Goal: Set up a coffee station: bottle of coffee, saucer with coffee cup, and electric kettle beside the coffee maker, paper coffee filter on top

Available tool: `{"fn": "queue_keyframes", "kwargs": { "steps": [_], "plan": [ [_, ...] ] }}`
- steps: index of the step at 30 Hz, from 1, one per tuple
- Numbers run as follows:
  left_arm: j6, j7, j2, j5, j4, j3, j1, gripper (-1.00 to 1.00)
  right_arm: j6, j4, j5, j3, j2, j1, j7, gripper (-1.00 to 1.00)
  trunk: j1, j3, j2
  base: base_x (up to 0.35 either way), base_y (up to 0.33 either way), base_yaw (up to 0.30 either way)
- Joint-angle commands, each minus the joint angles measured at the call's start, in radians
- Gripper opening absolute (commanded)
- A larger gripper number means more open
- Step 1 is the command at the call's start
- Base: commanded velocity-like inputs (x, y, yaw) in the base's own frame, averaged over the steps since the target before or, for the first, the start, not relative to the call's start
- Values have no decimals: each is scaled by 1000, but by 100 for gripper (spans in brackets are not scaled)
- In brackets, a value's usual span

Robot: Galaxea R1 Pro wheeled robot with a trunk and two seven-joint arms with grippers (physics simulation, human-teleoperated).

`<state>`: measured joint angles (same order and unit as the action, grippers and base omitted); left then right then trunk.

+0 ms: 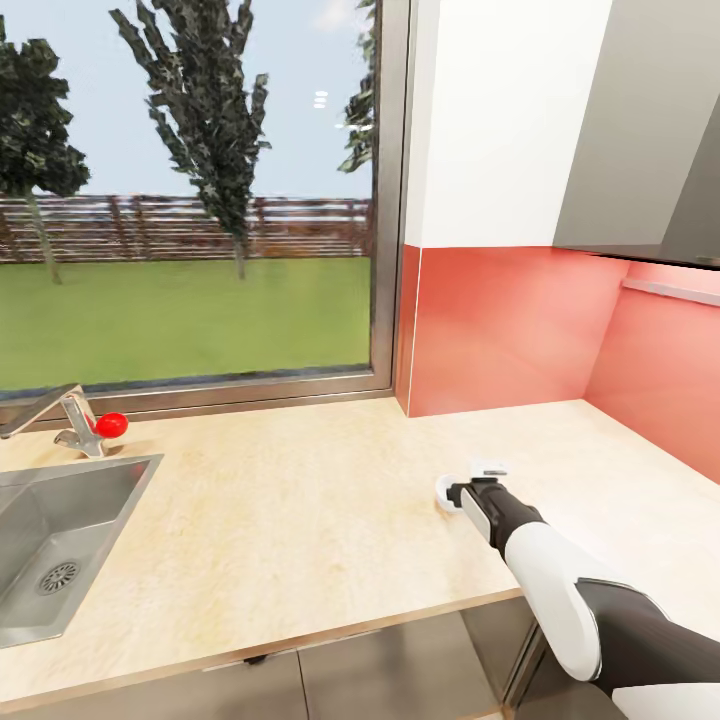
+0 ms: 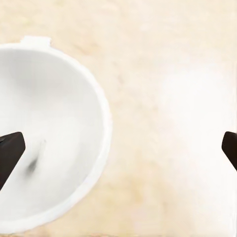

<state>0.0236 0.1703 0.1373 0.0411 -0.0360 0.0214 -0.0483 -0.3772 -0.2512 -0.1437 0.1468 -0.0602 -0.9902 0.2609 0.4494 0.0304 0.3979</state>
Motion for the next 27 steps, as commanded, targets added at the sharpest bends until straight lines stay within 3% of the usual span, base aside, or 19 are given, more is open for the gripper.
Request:
{"fn": "queue_keyframes", "kwargs": {
  "steps": [1,27],
  "plan": [
    [2,1,0,4,-3,2,-1,100,-6,1,-11,8,-1,-1,0,100,1,2,2,0,0,0],
    [2,1,-1,4,-4,2,-1,100,-3,34,-11,7,-1,-1,-3,100,1,2,2,17,0,0]
  ]
}}
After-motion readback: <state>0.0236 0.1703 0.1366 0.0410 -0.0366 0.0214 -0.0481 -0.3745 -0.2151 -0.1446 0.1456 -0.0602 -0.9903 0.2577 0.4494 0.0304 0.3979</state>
